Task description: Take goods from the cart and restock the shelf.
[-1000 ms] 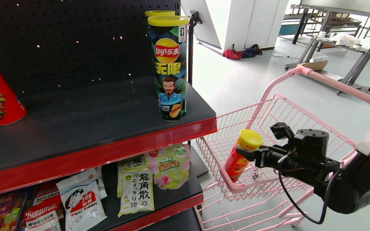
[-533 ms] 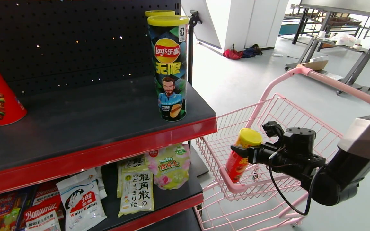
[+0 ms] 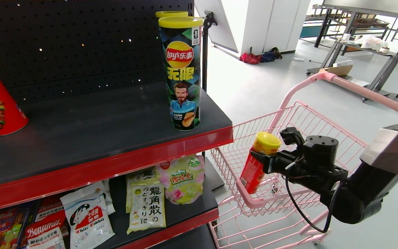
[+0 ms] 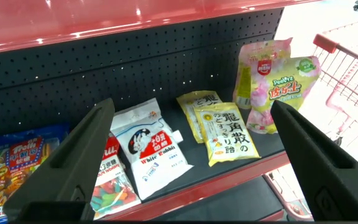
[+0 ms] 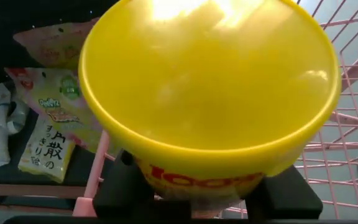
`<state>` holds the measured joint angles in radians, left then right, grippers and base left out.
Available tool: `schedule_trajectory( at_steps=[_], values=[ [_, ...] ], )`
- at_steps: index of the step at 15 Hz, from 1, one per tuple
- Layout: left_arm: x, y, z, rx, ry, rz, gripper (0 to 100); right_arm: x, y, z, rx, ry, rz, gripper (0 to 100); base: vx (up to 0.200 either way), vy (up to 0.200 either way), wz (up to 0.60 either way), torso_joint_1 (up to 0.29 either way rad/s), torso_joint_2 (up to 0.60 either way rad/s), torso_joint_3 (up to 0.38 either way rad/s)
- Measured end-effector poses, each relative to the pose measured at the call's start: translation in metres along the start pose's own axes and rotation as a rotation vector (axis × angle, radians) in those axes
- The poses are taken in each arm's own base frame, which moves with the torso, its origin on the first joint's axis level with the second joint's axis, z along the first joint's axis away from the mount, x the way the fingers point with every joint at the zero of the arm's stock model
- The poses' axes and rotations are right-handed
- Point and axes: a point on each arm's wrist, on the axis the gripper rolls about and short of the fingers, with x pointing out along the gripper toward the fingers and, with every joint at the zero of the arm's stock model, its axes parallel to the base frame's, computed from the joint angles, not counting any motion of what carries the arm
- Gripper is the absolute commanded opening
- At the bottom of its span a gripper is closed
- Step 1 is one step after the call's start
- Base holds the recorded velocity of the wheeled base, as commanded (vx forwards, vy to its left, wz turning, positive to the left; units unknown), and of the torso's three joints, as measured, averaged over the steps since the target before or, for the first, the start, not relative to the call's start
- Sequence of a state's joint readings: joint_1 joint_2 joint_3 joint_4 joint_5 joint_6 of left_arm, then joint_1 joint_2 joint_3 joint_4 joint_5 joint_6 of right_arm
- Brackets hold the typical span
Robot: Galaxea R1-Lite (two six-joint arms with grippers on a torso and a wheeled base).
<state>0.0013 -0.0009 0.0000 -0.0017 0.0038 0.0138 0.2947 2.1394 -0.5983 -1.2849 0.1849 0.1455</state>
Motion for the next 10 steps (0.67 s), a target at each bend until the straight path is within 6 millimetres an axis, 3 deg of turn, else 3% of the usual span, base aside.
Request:
schedule_trajectory(
  at_steps=[6,10],
  values=[
    [0.0,0.0,0.0,-0.003,0.0,0.0,100,-0.043,0.011,0.05,-0.026,-0.092,-0.05,0,0.0,0.0,0.0,0.0,0.0,0.0],
    [0.0,0.0,0.0,-0.004,0.001,-0.001,100,-0.104,0.024,0.103,-0.075,-0.076,-0.092,0,0.0,0.0,0.0,0.0,0.0,0.0]
  ],
)
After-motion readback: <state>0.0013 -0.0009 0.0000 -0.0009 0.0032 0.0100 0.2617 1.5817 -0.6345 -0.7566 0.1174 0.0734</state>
